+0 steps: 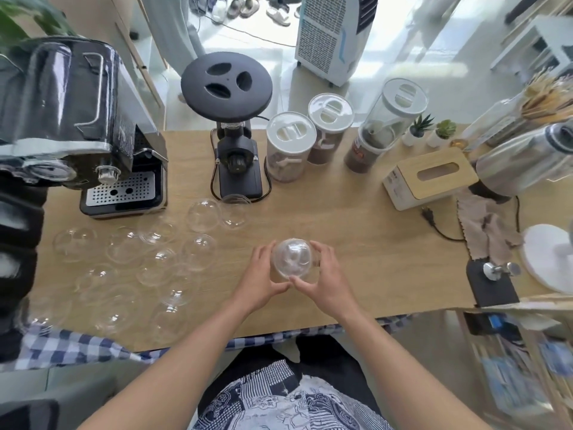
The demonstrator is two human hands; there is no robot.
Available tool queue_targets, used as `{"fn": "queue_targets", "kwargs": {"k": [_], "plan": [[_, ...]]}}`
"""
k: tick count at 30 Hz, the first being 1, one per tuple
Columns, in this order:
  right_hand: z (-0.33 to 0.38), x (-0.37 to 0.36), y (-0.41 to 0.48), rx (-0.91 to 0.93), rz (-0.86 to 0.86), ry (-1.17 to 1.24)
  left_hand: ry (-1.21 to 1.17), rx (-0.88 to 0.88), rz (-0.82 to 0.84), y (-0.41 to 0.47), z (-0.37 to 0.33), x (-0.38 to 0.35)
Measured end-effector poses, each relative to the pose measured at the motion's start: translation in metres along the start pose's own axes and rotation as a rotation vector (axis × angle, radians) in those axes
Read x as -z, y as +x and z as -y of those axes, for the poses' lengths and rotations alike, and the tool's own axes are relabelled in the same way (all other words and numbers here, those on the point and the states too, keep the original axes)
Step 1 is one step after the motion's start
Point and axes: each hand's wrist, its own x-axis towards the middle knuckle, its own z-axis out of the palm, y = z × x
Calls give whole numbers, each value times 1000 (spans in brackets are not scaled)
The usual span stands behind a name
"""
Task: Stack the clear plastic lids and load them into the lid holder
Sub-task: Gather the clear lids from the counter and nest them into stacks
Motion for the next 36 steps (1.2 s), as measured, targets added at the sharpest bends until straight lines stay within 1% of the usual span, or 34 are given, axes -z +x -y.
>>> {"fn": "queue_targets", "kwargs": {"k": [3,8,18,24,31,33,36], "plan": [[3,-3,1,3,4,-37,-63,42,34,1,13,-3],[9,-8,5,0,3,-64,-181,40,24,-2,9,-1],[16,-13,11,34,66,-141,-188,47,-10,-11,12,5],[18,-12,20,90,97,-154,-181,91,-61,-13,9,6],[13,0,33,176,200,-138,-233,133,-158,-17,1,0],[12,4,36,192,230,-134,-270,176,-169,-17,-2,-3],[12,8,42,203,252,-130,-305,192,-182,-17,-5,-5]]}}
